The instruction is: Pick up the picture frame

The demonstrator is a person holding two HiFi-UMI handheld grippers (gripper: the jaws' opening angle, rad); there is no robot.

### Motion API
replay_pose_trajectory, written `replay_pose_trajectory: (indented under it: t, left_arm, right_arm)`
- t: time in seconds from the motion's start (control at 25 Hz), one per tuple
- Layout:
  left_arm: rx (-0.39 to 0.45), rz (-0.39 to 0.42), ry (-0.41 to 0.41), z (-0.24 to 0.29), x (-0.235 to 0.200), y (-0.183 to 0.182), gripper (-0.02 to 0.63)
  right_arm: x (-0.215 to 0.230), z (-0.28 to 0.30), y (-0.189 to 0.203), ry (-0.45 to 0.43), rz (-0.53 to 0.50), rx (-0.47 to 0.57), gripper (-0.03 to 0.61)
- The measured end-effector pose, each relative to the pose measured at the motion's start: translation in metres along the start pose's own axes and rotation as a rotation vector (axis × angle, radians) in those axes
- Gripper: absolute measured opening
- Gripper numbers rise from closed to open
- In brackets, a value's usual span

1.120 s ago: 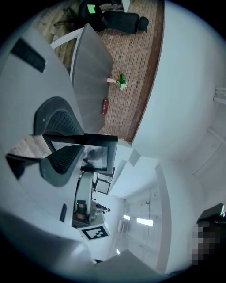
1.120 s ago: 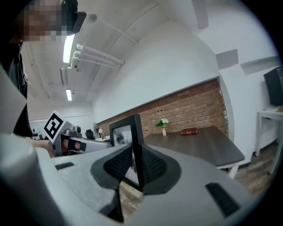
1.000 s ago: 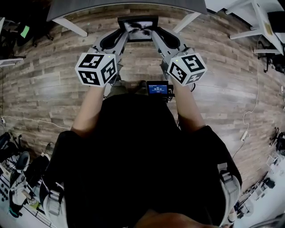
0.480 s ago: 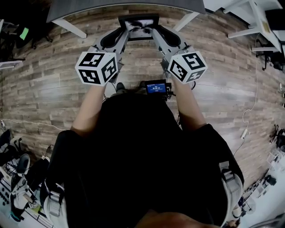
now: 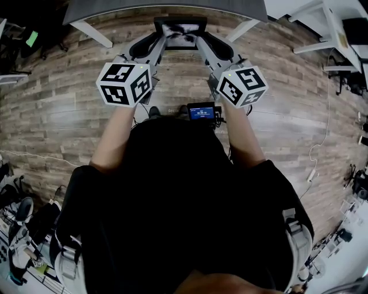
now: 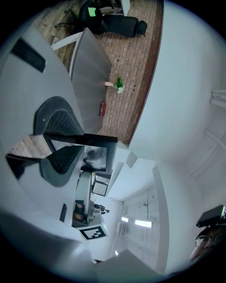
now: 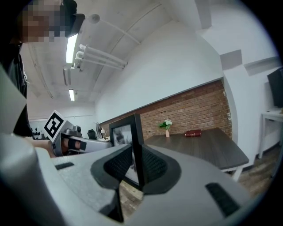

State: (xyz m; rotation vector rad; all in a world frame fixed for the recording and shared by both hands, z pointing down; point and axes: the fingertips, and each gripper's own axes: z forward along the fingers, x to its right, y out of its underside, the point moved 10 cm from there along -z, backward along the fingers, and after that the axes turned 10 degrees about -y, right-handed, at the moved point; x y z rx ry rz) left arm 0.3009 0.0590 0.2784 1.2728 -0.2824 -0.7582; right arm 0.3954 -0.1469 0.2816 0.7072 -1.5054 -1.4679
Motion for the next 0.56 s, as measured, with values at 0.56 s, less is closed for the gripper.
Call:
replay_pose_trajectory:
  t: [0.56]
  left_arm:
    - [-0.010,-0.008,-0.004,0.010,0.027,0.011,0.064]
  right_arm:
    - [0.018,-0.024,0.005,-0.007,0.008,0.017,0.074]
